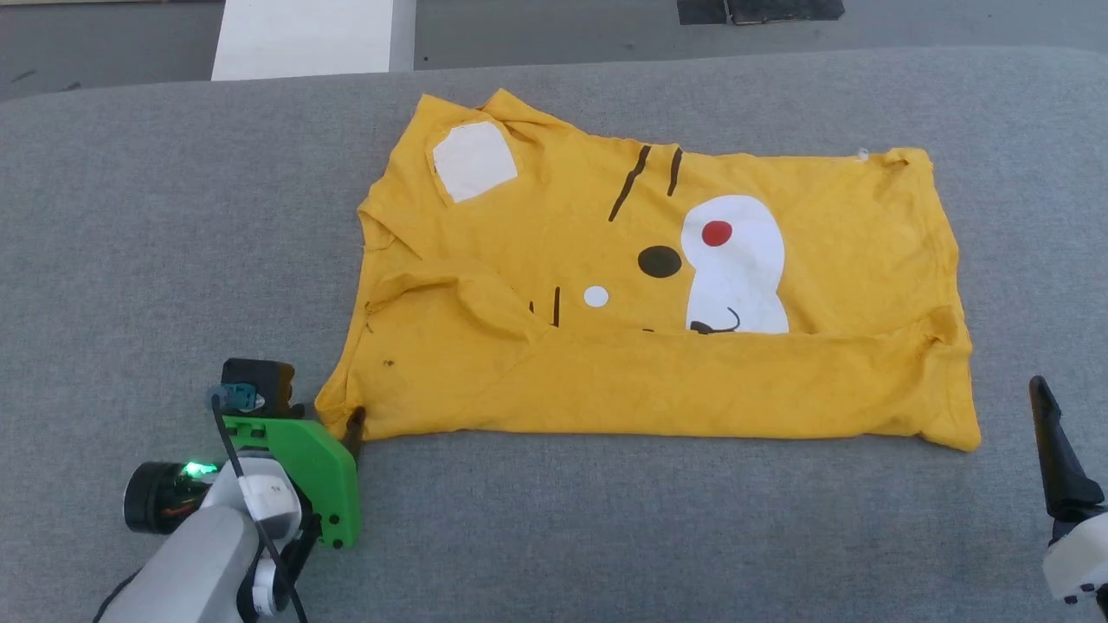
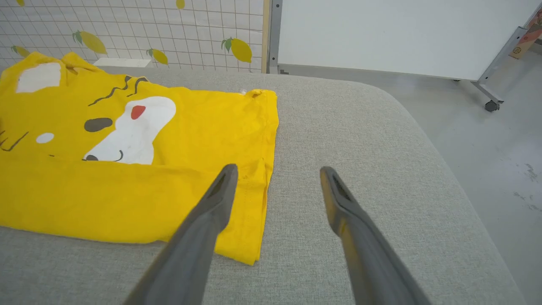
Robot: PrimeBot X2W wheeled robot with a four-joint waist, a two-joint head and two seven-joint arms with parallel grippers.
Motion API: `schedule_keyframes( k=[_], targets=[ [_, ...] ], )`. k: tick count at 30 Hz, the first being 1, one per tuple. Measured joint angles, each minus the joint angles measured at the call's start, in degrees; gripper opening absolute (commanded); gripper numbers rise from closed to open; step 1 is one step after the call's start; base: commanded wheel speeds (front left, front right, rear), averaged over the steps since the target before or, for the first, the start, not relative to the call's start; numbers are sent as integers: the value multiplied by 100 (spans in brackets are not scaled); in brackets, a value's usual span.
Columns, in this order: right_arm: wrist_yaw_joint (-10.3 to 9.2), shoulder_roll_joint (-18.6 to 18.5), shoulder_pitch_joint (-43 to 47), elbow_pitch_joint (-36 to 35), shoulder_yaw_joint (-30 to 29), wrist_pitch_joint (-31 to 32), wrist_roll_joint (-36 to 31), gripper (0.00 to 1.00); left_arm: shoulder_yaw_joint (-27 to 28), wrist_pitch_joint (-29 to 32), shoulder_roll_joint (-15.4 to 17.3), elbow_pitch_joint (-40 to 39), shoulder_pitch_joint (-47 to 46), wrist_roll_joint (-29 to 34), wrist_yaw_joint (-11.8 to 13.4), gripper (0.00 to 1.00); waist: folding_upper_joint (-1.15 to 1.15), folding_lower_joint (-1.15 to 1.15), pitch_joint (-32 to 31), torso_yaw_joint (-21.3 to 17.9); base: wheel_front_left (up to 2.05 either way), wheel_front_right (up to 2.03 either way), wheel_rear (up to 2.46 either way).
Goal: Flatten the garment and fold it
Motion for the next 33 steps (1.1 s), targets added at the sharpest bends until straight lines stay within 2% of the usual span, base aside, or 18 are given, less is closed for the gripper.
schedule_keyframes(
  k=[1, 2, 3, 6, 10, 15, 20, 27, 28, 30, 33],
  targets=[
    [0, -4, 1, 0, 1, 33, 0, 100, -18, -38, -12, 73, -29, -15, -70, 100, 0, 0, -2, -2, 0, 0, 0],
    [0, -8, 1, 0, 8, 41, 0, 100, -24, -44, -32, 126, -47, -42, -122, 93, 0, 0, -3, -3, 0, 0, 0],
    [0, -24, 1, -4, 26, 77, 0, 100, -38, -62, -62, 187, -74, -74, -181, 0, 0, 0, -2, -1, 0, 0, 0],
    [0, -96, -5, -5, 109, 165, 38, 100, -41, -143, -134, 300, -125, -156, -335, 0, 0, 0, -8, 14, 0, 0, 0],
    [0, -292, -137, 40, 205, 414, 191, 100, -45, -331, -208, 190, -93, -147, -311, 0, 0, 0, -22, 54, 0, 0, 0],
    [0, -541, -348, 321, 427, 1426, 658, 100, -48, -438, -179, -199, 32, -94, -166, 0, 0, 0, 47, 110, 0, 0, 0],
    [0, -743, -430, 605, 545, 2230, 811, 100, -76, -443, -167, -531, 62, -47, -58, 0, 0, 0, 185, 198, 0, 0, 0],
    [0, -782, -657, 1028, 600, 2382, 816, 100, -122, -435, -186, -788, 52, 9, 38, 0, 0, 0, 409, 336, 0, 0, 0],
    [0, -773, -686, 1129, 600, 2441, 814, 96, -124, -435, -189, -804, 50, 9, 45, 0, 0, 0, 429, 355, 0, 0, 0],
    [0, -739, -713, 1260, 594, 2569, 853, 0, -127, -430, -194, -821, 41, 9, 60, 0, 0, 0, 454, 384, 0, 0, 0],
    [1, -679, -809, 1302, 555, 2754, 961, 0, -132, -369, -197, -829, 29, 9, 64, 0, 0, 0, 447, 408, 0, 0, 0]
  ],
)
